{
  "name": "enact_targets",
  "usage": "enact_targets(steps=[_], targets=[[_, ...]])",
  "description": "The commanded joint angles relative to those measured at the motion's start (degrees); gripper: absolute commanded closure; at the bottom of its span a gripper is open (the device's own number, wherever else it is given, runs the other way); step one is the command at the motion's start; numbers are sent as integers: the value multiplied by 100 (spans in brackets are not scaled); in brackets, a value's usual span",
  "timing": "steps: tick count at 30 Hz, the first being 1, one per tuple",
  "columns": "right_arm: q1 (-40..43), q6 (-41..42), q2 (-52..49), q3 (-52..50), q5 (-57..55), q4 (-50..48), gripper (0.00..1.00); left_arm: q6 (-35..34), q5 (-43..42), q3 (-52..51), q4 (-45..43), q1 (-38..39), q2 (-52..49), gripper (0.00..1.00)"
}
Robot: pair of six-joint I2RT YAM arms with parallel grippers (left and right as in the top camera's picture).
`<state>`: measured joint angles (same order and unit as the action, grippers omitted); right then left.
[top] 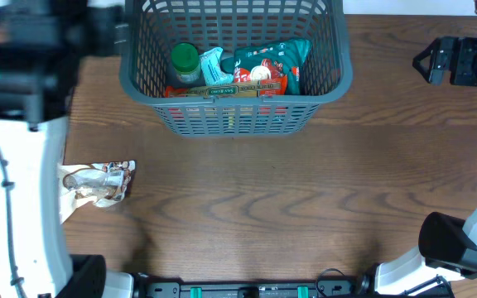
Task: Pack container
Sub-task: 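Lift the jar and place it upright into the basket, then move the left gripper to the tissue packet stack and grasp it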
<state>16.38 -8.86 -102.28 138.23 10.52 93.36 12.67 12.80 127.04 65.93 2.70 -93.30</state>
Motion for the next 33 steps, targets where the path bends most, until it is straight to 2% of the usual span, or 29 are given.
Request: enact_targets(steps=[1, 5, 10, 19, 27, 33], targets=[[4, -105, -4, -4, 42, -17, 1, -378, -203, -59, 514, -951, -166, 1], [4, -103, -4, -4, 42, -35, 1, -715, -857, -61, 870, -2013, -431, 1], [4, -103, -4, -4, 39, -37, 1, -629, -1200, -127, 883, -2708, -1086, 1], [4, -85, -4, -4, 35, -133, 1, -398, -1202, -129, 466, -2826, -2870, 1], [4, -83, -4, -4, -2, -407, 1, 706, -1174, -129, 216, -2841, -4057, 1], [4, 87, -4, -4, 0, -415, 1, 1320, -1180, -131, -116, -2846, -4450, 2]])
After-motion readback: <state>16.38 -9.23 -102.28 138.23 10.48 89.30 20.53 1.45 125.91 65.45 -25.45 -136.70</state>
